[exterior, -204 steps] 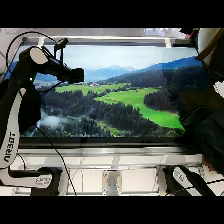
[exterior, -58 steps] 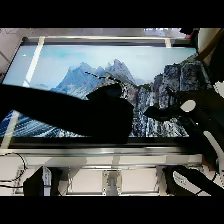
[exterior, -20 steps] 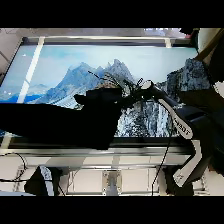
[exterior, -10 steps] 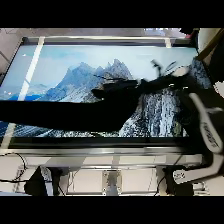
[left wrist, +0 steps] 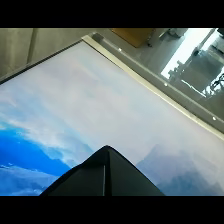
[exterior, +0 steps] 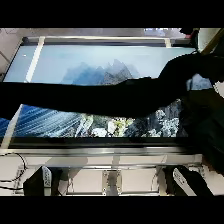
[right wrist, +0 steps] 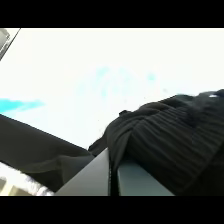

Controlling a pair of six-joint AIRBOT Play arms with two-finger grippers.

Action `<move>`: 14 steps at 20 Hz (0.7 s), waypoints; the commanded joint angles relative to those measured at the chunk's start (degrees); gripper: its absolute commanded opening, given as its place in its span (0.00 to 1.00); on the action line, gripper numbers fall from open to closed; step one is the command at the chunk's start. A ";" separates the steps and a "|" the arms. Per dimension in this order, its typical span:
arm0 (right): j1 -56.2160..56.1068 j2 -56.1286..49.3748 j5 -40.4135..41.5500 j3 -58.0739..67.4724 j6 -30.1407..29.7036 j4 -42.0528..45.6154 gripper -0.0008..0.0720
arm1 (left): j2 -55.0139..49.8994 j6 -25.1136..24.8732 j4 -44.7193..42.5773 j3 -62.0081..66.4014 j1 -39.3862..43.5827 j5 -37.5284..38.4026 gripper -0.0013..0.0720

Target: Fold the clothes and pants, and hang the long-sleeved shirts on hangers.

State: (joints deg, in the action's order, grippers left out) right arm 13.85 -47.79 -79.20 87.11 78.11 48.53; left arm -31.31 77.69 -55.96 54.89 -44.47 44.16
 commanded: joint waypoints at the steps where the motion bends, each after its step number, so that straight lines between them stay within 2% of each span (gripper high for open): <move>1: 0.46 4.48 -11.30 2.36 5.75 4.33 0.04 | 0.72 -3.58 -4.66 -0.02 0.79 5.77 0.02; 5: 0.39 -0.04 -9.18 -4.79 6.29 8.96 0.04 | -3.61 -3.43 -17.35 -0.13 0.81 12.31 0.02; 6: 0.39 -1.92 -8.26 -7.28 6.27 9.46 0.04 | -5.40 -1.75 -18.91 -0.13 0.79 12.13 0.02; 8: 0.39 -6.25 -4.59 -12.90 6.27 10.29 0.04 | -8.74 1.29 -18.29 -0.13 0.81 9.84 0.02; 11: -0.15 -14.12 4.24 -21.05 6.32 10.08 0.04 | -14.43 1.27 -11.17 -0.13 1.68 9.20 0.02; 13: -2.29 -20.00 8.83 -24.09 6.32 9.68 0.04 | -19.21 0.70 -10.86 -0.13 5.25 9.18 0.02; 14: -3.74 -22.99 10.84 -24.35 6.32 9.70 0.13 | -21.57 0.68 -10.86 -0.13 7.26 8.85 0.02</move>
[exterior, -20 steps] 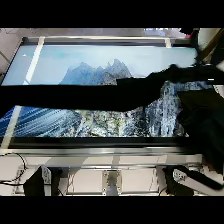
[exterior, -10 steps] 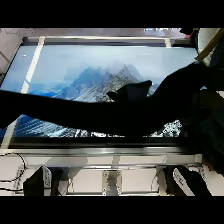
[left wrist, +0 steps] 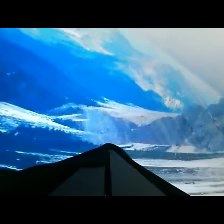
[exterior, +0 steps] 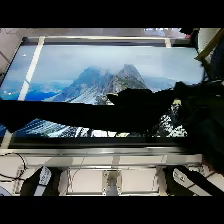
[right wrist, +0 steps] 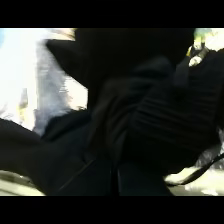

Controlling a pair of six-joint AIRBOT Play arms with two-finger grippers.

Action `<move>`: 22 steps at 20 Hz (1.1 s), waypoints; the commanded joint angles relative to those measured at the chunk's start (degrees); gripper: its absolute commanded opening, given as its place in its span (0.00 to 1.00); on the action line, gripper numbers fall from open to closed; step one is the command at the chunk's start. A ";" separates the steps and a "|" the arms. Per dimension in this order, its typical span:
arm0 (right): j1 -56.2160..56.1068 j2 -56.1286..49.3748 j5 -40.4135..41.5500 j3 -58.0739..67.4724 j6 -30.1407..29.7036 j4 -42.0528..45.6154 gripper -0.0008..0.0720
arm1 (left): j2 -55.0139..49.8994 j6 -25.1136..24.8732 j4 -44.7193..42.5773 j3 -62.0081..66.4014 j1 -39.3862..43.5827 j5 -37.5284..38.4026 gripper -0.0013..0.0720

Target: Fold the clothes and pants, and hang the long-sleeved shirts on hangers.

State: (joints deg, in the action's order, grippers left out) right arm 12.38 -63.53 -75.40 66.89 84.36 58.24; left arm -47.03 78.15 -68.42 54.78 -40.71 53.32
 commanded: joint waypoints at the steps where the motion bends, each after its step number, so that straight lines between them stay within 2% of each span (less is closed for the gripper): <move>1: -3.85 -10.23 9.70 -4.11 0.07 -0.55 0.38 | -8.11 0.26 1.40 -0.02 5.51 -1.66 0.02; 2: -5.05 -12.52 12.85 -3.96 0.04 -1.38 0.59 | -10.32 0.28 1.42 -0.02 7.34 -4.35 0.02; 3: -6.08 -14.23 16.37 -3.63 0.04 -1.81 0.62 | -11.96 0.83 1.42 0.00 8.70 -8.00 0.02; 6: -5.46 -14.56 18.64 -0.48 0.02 2.69 0.63 | -12.76 4.57 1.33 0.09 9.20 -15.52 0.02; 10: 0.31 -10.16 8.55 -0.26 0.00 14.73 0.62 | -12.04 4.57 -1.01 0.09 7.98 -14.82 0.02; 12: 3.37 -7.15 5.42 -4.74 -1.60 16.83 0.63 | -12.04 4.59 -0.92 0.09 8.11 -14.47 0.02; 15: 4.90 -6.19 8.81 -14.60 -5.77 11.91 0.65 | -12.07 4.59 -0.94 0.09 8.28 -13.00 0.02; 17: 4.90 -8.74 12.09 -18.34 -12.52 2.69 0.75 | -12.07 4.57 -0.96 0.09 8.28 -11.47 0.02; 20: 4.90 -14.29 16.98 -16.92 -18.84 -9.27 0.80 | -12.04 4.57 -0.94 0.09 8.26 -11.23 0.02; 22: 4.85 -17.53 17.51 -14.34 -19.12 -9.44 0.80 | -12.04 4.57 -0.94 0.09 8.26 -11.23 0.02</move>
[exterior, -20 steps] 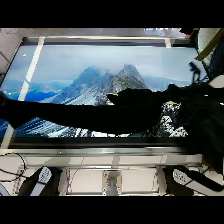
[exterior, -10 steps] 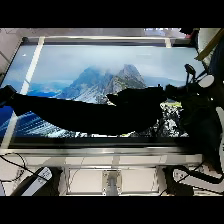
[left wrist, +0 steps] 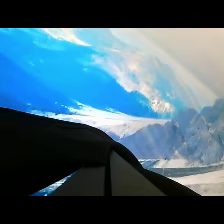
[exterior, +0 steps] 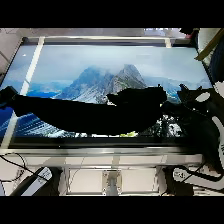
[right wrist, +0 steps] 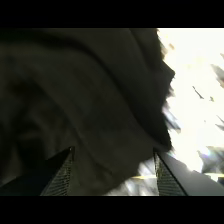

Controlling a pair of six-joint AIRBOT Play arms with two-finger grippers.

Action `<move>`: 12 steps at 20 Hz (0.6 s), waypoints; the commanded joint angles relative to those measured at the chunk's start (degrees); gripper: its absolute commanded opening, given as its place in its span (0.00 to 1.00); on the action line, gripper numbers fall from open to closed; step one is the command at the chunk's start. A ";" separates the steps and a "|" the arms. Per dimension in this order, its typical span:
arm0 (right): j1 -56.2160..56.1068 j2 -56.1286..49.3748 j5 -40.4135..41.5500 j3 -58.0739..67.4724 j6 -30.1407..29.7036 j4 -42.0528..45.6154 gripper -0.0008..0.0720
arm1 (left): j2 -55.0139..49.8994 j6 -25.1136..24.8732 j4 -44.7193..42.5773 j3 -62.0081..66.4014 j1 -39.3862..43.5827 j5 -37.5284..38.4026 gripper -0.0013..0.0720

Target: Fold the clothes and pants, and hang the long-sleeved shirts on hangers.

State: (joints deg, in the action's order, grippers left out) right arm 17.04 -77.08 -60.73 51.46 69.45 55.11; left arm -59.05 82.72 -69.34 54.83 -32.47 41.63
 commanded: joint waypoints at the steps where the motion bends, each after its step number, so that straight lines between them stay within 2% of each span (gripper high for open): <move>1: 0.20 -5.20 2.80 2.34 -4.22 -5.49 0.80 | -0.02 0.00 -0.04 0.04 0.00 0.46 0.02; 6: 0.20 -7.26 1.97 4.02 -4.52 -0.74 0.80 | -0.04 0.00 -0.02 0.04 0.00 0.46 0.02; 7: 0.20 -7.37 1.03 4.02 -4.63 -0.76 0.77 | -0.04 0.02 -0.02 0.04 0.00 0.48 0.02; 11: 0.20 -7.67 -12.46 4.04 -13.90 -8.33 0.77 | -0.04 0.00 -0.04 0.04 0.00 1.29 0.02; 12: 0.20 -7.67 -15.15 4.04 -14.27 -9.68 0.77 | -0.04 0.00 -0.04 0.04 0.00 1.73 0.02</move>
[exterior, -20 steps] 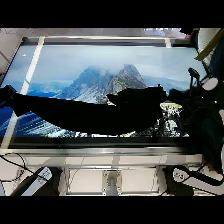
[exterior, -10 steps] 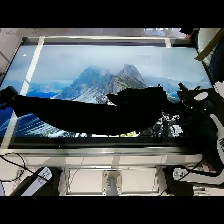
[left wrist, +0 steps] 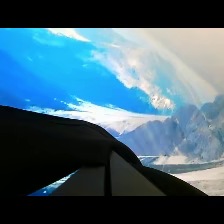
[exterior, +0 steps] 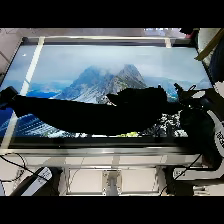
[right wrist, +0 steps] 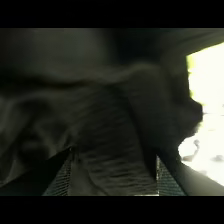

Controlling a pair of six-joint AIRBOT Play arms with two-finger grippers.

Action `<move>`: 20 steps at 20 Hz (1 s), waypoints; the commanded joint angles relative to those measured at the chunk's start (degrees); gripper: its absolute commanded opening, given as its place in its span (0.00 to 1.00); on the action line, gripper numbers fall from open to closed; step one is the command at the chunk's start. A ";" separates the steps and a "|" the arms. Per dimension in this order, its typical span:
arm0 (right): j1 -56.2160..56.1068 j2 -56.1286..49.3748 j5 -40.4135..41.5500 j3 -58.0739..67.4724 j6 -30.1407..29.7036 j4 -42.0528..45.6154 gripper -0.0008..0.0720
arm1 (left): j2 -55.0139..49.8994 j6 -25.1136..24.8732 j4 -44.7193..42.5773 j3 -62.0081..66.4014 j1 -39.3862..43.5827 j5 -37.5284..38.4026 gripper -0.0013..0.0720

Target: Fold the clothes and pants, and hang the long-sleeved shirts on hangers.

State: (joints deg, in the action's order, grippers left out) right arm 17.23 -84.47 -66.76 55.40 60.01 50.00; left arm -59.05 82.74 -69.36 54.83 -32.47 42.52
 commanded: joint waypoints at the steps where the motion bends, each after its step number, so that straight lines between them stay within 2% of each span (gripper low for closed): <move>1: 0.00 -0.26 -11.82 0.11 -5.40 -5.46 0.77 | -0.04 -0.04 -0.04 0.04 -0.02 1.38 0.02; 2: 0.00 -0.22 -13.99 0.11 -5.44 -5.46 0.77 | -0.04 -0.07 -0.07 0.04 -0.02 1.95 0.02; 3: 0.00 -0.15 -16.02 0.11 -5.55 -5.46 0.64 | -0.04 -0.31 -0.07 0.04 -0.02 2.40 0.02; 5: 0.00 -0.11 -19.43 0.11 -5.75 -5.49 0.31 | -0.02 -0.31 -0.07 0.04 -0.02 3.45 0.02; 6: 0.00 0.09 -21.09 0.11 -5.75 -5.51 0.05 | 0.00 -0.92 -0.07 0.07 -0.02 4.24 0.02; 9: 0.04 4.24 -25.57 0.13 -5.66 -5.81 0.04 | 2.05 -1.09 -4.87 0.11 -0.22 5.86 0.02; 12: 0.04 15.30 -26.69 0.92 -4.35 -4.44 0.04 | 8.33 -1.09 -12.02 1.55 -2.38 9.97 0.02; 15: 0.04 30.14 -26.93 5.11 2.62 0.02 0.04 | 14.67 -1.57 -15.72 5.92 -6.16 17.90 0.02; 18: 0.04 43.45 -27.30 14.51 11.30 10.03 0.04 | 18.60 -8.13 -15.76 13.84 -9.01 24.76 0.02; 20: 0.04 49.79 -27.26 23.56 15.06 17.64 0.04 | 18.47 -8.85 -17.55 21.18 -9.40 26.38 0.02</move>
State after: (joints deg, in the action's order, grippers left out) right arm 17.23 -44.71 -94.21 69.69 67.57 56.97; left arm -42.57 76.90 -84.07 68.14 -40.29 63.66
